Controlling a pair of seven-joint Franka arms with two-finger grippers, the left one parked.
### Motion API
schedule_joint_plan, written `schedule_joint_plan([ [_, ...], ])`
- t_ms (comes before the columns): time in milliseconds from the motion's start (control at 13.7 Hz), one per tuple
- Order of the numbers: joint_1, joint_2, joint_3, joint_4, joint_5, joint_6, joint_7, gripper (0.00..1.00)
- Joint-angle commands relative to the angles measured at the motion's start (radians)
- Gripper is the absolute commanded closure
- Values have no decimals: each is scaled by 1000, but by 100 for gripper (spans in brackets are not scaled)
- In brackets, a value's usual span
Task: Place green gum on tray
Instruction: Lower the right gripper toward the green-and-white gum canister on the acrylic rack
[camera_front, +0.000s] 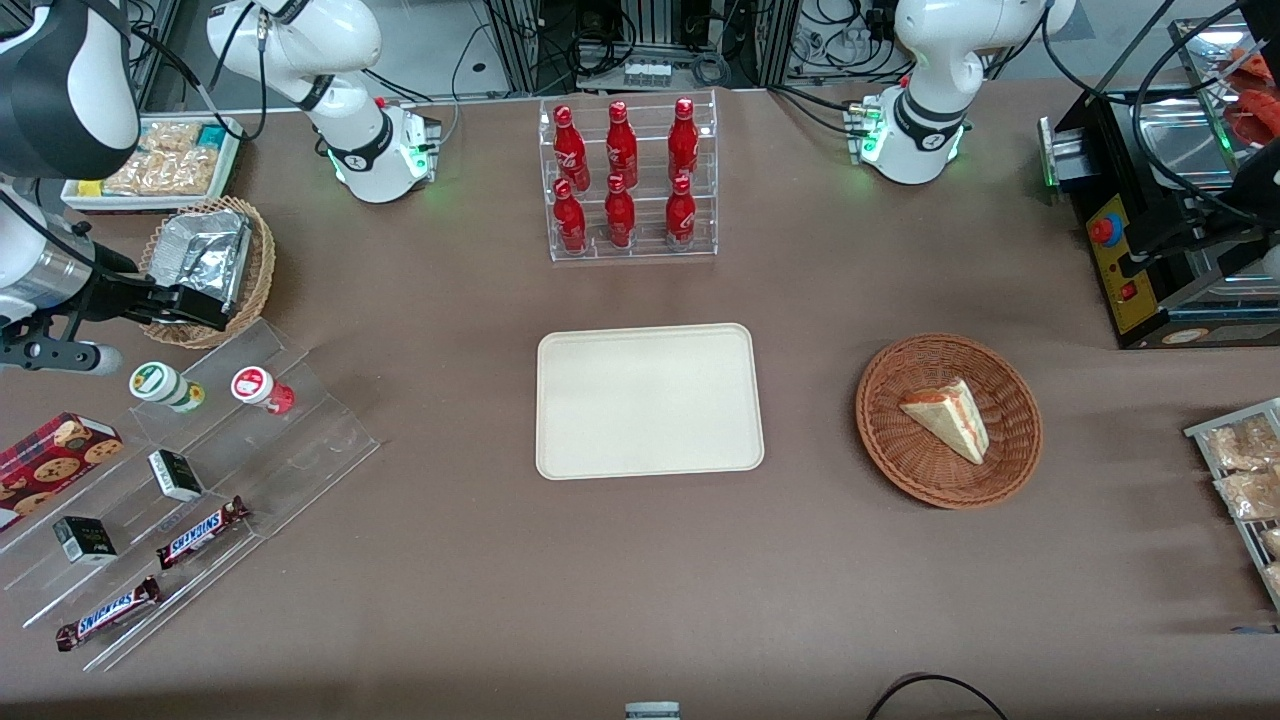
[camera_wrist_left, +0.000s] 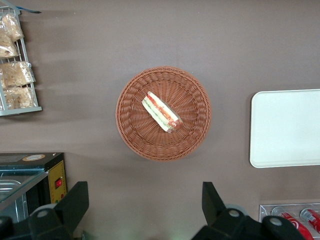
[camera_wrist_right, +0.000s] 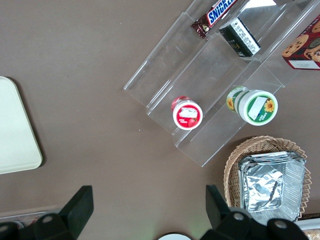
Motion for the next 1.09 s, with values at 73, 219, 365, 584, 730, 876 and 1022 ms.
schedule_joint_plan([
  [73, 4, 15, -1, 23, -16, -17, 1, 0],
  [219, 0, 22, -1, 14, -13, 3, -26, 0],
  [365, -10, 33, -3, -15, -7, 48, -80, 0],
  [584, -38, 45, -7, -61, -17, 114, -312, 0],
  [730, -70, 36, -15, -116, -43, 188, -397, 0],
  [876, -107, 19, -18, -164, -43, 272, -589, 0],
  [1022, -159, 33, -18, -175, -43, 308, -785, 0],
])
